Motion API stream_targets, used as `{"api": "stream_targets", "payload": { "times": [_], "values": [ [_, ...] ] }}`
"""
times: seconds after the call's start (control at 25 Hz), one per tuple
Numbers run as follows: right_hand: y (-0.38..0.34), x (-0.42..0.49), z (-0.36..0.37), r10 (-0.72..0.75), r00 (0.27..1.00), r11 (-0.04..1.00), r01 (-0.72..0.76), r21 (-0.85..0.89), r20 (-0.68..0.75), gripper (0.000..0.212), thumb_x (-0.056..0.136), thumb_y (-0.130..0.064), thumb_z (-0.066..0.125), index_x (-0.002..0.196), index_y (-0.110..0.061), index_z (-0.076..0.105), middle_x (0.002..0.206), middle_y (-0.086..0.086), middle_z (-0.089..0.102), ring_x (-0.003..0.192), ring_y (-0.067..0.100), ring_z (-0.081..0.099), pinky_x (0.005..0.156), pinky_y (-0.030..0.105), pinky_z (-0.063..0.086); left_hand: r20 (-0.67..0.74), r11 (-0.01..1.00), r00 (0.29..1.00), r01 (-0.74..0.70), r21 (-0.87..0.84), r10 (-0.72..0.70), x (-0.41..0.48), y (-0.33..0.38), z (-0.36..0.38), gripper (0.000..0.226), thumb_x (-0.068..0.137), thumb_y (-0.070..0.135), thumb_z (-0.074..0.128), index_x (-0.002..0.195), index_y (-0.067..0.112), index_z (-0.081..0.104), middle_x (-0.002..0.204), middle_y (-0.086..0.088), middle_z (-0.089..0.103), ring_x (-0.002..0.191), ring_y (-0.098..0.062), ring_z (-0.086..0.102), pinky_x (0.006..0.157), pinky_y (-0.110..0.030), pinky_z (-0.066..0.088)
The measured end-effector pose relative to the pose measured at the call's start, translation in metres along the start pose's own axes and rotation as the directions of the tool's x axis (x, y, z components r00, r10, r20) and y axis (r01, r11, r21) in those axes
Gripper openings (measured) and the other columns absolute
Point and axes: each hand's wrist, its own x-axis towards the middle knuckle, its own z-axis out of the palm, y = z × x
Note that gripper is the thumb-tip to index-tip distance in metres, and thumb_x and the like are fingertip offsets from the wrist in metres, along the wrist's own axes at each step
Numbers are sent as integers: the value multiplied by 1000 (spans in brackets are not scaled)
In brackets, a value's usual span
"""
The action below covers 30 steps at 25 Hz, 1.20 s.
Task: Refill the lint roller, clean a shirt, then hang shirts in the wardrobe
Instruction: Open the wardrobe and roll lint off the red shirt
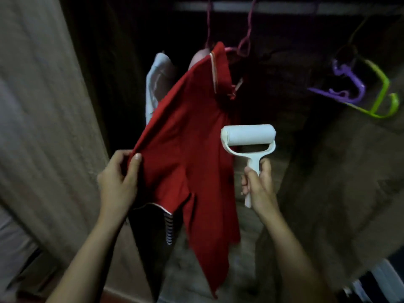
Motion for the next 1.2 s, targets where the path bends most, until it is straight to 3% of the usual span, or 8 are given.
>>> {"api": "stream_targets", "payload": {
  "times": [0.24, 0.4, 0.48, 0.68, 0.88, 0.96, 1.12, 1.2],
  "values": [
    [-13, 14, 66, -114, 993, 991, 112, -70, -20, 16, 96, -40, 37, 99, -34, 52, 60, -8, 55, 46, 4, 56, 56, 29, 49, -49, 996, 995, -82, 29, 83, 60, -19, -29, 5, 85, 32, 64, 81, 31, 67, 71, 30, 65, 63, 13, 55, 65, -18, 45],
    [-36, 35, 105, -167, 977, 980, 150, -132, -129, 21, 97, -40, 38, 91, -25, 53, 60, -6, 54, 52, 6, 52, 54, 30, 32, -19, 995, 995, -95, -28, 94, 76, -22, -35, 22, 87, 14, 63, 74, 33, 67, 67, 33, 65, 61, 16, 55, 63, -5, 42],
    [-29, 33, 127, -129, 982, 975, 100, -198, -139, 23, 96, -34, 44, 90, -14, 54, 70, 9, 65, 63, 25, 61, 54, 29, 24, 3, 995, 998, -61, -80, 62, 79, -25, -35, 24, 86, 16, 63, 70, 33, 65, 63, 28, 66, 58, 13, 54, 59, -7, 43],
    [25, -41, 167, 23, 979, 950, 41, -308, 203, 22, 94, -39, 46, 97, -19, 54, 76, 12, 70, 73, 33, 67, 54, 36, 38, 52, 989, 996, -58, -135, 66, 86, -33, -39, 28, 86, 13, 63, 63, 28, 66, 58, 23, 65, 53, 10, 52, 54, -9, 42],
    [-30, 43, 137, -248, 947, 949, 195, -248, -205, 22, 94, -27, 49, 101, -9, 60, 82, 21, 70, 73, 39, 64, 52, 26, 23, 71, 988, 996, -34, -154, 46, 88, -31, -40, 21, 86, 12, 63, 68, 22, 65, 59, 24, 65, 54, 11, 53, 56, -8, 44],
    [-30, 62, 132, -291, 924, 937, 222, -271, -248, 26, 95, -29, 47, 104, -8, 59, 81, 24, 68, 72, 42, 61, 53, 28, 22, 61, 988, 998, -24, -155, 34, 87, -32, -40, 21, 85, 12, 64, 68, 23, 65, 58, 24, 66, 54, 11, 53, 56, -8, 44],
    [83, 6, 148, 51, 999, 863, -46, -504, -4, 31, 95, -38, 45, 111, -13, 55, 84, 26, 68, 79, 42, 66, 58, 37, 44, 62, 988, 997, -35, -149, 45, 87, -29, -40, 20, 85, 13, 64, 68, 24, 65, 58, 24, 66, 53, 10, 54, 57, -8, 44],
    [125, -32, 145, 240, 966, 802, -144, -580, 92, 33, 94, -43, 44, 110, -16, 55, 87, 22, 69, 83, 40, 66, 67, 42, 52, 77, 989, 996, -29, -148, 41, 88, -30, -40, 21, 85, 13, 64, 68, 24, 65, 58, 25, 66, 53, 11, 54, 57, -7, 43]
  ]
}}
